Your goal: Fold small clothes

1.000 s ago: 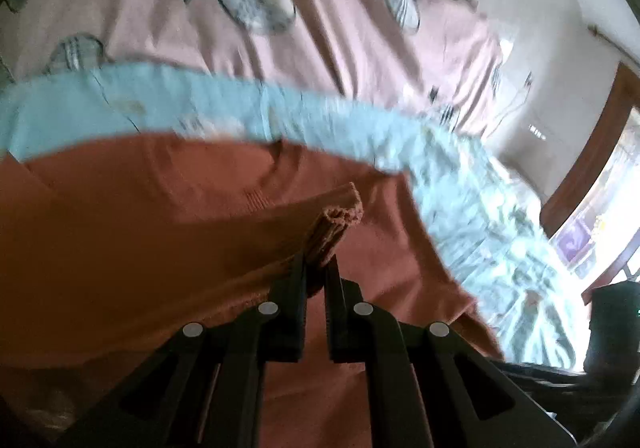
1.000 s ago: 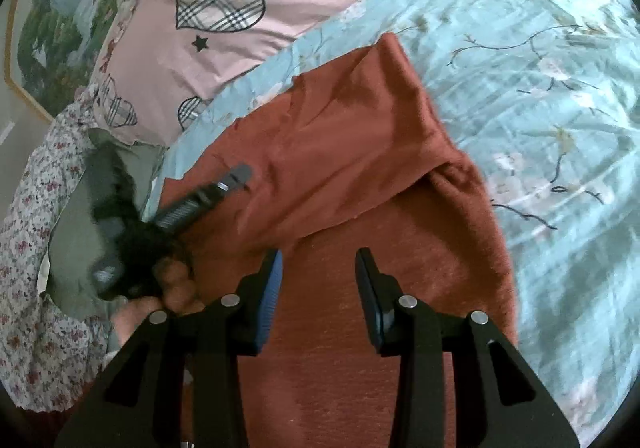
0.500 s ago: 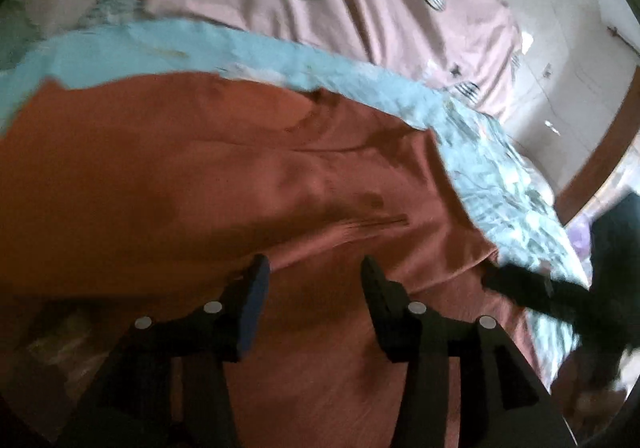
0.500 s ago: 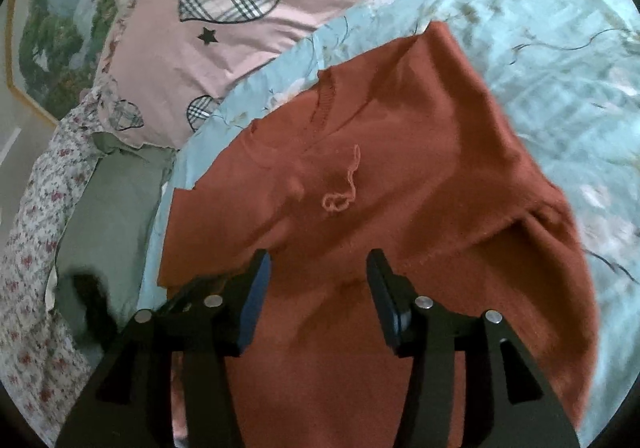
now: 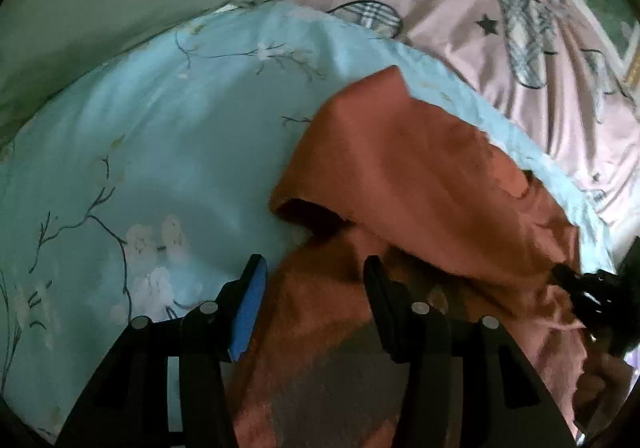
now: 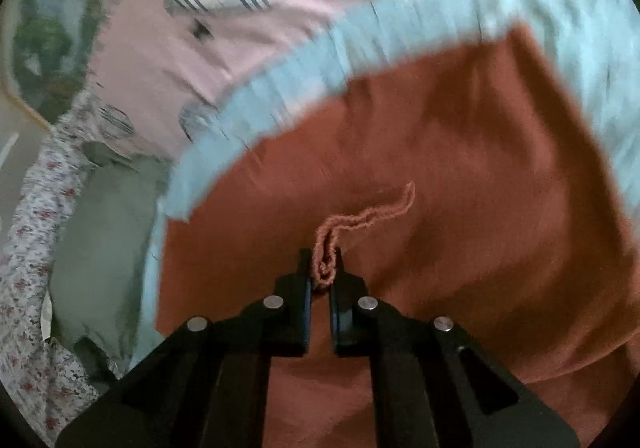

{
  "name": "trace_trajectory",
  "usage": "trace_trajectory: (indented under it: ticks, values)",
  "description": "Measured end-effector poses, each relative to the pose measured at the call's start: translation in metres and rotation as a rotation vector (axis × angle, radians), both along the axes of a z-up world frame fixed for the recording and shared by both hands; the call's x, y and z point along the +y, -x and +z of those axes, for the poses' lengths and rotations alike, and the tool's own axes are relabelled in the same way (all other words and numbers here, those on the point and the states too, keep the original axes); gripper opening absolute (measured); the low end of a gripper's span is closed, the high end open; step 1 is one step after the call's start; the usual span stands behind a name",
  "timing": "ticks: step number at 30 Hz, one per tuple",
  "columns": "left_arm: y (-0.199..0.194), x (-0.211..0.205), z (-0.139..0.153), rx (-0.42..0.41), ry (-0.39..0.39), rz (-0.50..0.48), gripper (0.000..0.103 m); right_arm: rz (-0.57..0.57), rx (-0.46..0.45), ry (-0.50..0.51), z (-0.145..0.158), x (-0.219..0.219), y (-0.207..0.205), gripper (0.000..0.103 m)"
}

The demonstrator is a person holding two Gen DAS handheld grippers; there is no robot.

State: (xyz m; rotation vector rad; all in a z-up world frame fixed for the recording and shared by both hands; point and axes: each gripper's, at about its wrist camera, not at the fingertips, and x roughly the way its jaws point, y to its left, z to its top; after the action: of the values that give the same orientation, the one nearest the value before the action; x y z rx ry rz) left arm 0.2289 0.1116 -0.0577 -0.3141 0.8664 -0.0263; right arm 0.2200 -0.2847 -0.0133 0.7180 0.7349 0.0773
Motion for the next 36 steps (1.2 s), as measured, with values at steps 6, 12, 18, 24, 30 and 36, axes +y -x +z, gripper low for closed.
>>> trace_trajectory:
  ticks: [6, 12, 18, 24, 30, 36]
  values:
    - [-0.015, -0.014, -0.007, 0.012, -0.079, -0.034, 0.049, -0.128, -0.034, 0.090, 0.023, -0.052, 0.033, 0.008]
    - [-0.041, -0.022, -0.006, 0.013, -0.095, -0.029, 0.048, -0.130, 0.081, 0.090, -0.025, -0.066, 0.050, 0.008]
    - [-0.036, -0.003, -0.008, -0.009, -0.013, 0.031, 0.047, -0.115, 0.060, 0.115, -0.025, -0.060, 0.048, 0.008]
    - [-0.027, 0.007, -0.010, -0.038, 0.045, 0.044, 0.047, -0.140, 0.171, 0.211, -0.034, -0.057, 0.050, 0.011]
    - [-0.025, 0.011, -0.012, -0.049, 0.084, 0.049, 0.047, -0.255, 0.069, 0.273, -0.003, -0.051, 0.083, 0.012]
    - [-0.024, 0.011, -0.013, -0.054, 0.086, 0.053, 0.049, -0.113, 0.179, 0.276, -0.029, -0.030, 0.052, 0.014]
